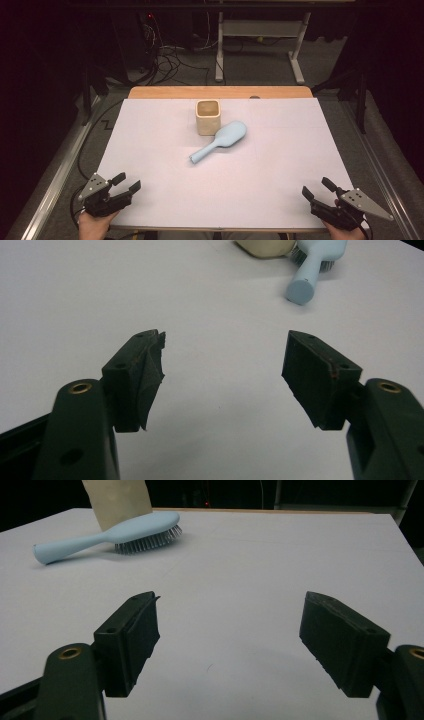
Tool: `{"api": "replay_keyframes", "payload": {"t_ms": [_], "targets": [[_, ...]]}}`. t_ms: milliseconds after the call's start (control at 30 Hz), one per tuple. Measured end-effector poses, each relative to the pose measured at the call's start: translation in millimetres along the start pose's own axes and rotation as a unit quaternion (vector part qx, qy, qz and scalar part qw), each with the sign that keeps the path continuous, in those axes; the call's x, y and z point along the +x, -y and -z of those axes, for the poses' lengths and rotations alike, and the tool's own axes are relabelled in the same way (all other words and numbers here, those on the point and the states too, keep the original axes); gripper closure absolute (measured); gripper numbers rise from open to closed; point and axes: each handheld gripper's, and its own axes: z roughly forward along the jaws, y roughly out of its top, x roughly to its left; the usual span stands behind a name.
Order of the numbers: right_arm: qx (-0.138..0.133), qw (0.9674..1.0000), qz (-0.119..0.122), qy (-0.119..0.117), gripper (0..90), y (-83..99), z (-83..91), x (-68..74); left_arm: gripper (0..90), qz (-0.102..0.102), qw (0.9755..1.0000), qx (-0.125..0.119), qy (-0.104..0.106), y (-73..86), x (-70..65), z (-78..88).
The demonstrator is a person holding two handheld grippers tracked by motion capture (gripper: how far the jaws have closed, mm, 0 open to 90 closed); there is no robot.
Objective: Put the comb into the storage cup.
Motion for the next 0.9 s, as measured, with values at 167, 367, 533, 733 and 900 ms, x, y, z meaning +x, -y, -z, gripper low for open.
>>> {"api": "replay_keyframes", "payload": {"t_ms": [167,367,533,733,900], "targets": [[0.000,1.0000,0.000,-0.001,24.2,0.2,0.1,0.6,33.3,-0.003,1.0000,0.002,0.002,0.2,-0.8,-0.2],[0.003,1.0000,0.003,-0.003,24.7,0.3,-0.4,1.6,33.8,-0.002,1.0000,-0.001,0.003,-0.4,-0.8,0.2],[0.006,1.0000,0.004,-0.006,24.7,0.4,-0.8,1.5,33.9,-0.002,1.0000,-0.001,0.007,-1.0,-0.9,0.0],[0.005,0.9999,0.005,-0.009,24.7,0.5,-1.2,2.0,34.2,-0.001,1.0000,-0.001,0.008,-1.7,-1.6,-0.3],[0.008,0.9999,0.004,-0.011,24.8,0.7,-1.3,1.7,34.2,0.002,1.0000,-0.004,0.007,-2.6,-1.8,0.1]]}}
